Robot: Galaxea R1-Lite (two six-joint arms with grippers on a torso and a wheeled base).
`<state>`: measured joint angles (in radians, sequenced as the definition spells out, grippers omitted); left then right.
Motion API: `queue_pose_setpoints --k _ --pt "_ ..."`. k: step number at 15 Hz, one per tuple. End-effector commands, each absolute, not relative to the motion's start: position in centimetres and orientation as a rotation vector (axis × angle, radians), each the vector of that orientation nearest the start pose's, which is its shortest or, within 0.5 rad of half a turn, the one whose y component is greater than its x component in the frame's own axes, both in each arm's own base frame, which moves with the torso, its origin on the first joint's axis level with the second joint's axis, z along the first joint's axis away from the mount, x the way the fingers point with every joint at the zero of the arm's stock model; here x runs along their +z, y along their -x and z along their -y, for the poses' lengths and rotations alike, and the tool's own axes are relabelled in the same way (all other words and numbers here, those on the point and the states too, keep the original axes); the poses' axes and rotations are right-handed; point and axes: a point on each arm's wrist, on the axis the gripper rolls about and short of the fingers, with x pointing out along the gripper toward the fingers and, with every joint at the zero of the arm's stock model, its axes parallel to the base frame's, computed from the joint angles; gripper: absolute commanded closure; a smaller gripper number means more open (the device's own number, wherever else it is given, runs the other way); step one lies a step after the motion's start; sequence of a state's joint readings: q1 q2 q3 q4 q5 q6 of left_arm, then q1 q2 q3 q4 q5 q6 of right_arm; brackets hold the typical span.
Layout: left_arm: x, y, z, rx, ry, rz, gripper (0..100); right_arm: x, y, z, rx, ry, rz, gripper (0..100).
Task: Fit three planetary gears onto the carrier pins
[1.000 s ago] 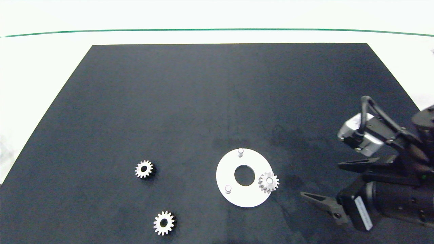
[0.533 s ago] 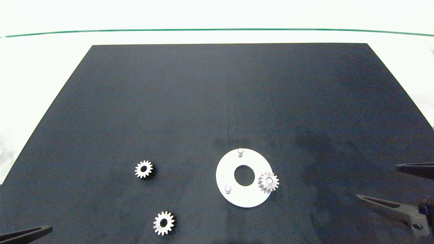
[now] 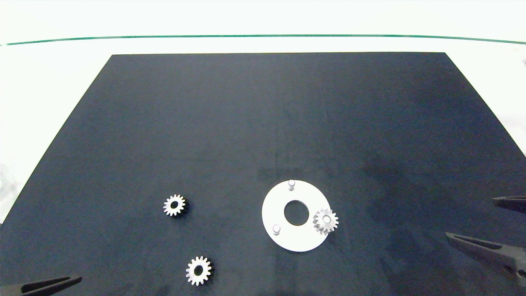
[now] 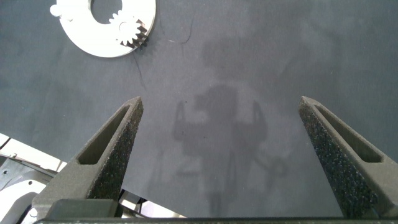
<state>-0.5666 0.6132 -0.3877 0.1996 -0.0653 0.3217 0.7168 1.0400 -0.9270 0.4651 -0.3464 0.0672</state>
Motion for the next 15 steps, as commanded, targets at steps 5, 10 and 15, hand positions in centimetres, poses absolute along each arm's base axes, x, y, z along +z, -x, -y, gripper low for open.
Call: queue_pose_setpoints --k 5,10,15 --pt "15.9 -5.2 3.4 -0.699 -0.599 -0.410 0 26.0 -9.0 -6.8 0.341 0.224 -0.503 0" --pt "15.7 -7.4 5.1 -0.700 -0.661 -0.440 0 26.2 -8.2 -5.4 0.291 0.208 -0.500 0" --pt "15.2 -9.2 7.4 -0.720 -0.705 -0.445 0 26.2 -8.0 -5.1 0.272 0.202 -0.500 0"
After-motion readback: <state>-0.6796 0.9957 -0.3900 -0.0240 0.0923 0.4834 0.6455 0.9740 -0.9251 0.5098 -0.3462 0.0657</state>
